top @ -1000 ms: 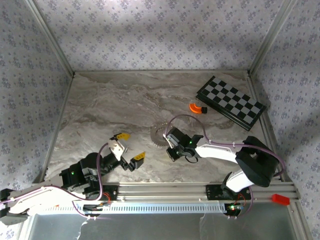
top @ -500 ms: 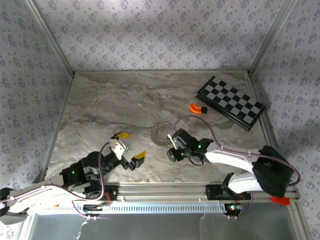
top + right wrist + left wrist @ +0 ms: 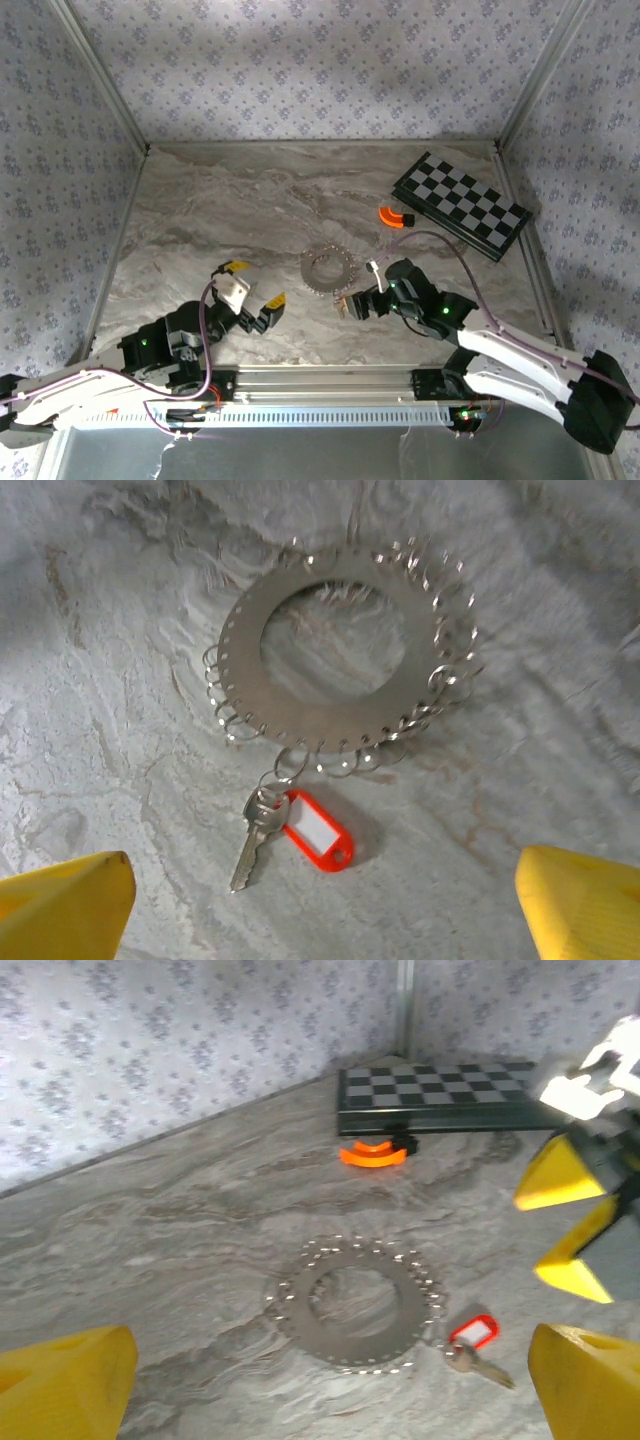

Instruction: Put the keys on the keyring

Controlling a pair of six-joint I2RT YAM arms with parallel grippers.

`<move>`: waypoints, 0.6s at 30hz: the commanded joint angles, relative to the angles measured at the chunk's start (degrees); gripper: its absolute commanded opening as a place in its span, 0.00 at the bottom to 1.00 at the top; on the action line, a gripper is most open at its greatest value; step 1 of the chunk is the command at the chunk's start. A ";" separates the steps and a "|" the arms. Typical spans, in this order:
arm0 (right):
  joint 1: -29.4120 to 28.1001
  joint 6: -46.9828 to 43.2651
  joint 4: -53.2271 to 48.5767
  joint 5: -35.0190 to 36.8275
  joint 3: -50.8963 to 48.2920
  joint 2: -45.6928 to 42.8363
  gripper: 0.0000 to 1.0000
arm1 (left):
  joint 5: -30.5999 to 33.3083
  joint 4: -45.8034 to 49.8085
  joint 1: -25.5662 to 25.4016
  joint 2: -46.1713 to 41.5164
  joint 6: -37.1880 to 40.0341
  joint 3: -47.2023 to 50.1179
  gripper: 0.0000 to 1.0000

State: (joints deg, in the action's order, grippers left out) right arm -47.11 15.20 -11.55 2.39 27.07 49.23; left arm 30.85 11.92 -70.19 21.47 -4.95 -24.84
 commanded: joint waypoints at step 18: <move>19.48 -0.69 -2.53 8.76 -3.35 -10.96 1.00 | 32.44 1.60 12.74 -0.44 1.80 4.44 0.99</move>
State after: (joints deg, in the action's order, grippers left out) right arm -29.95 13.76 -12.29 9.69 24.18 38.54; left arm 59.11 18.02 -60.10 20.73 -6.55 -22.48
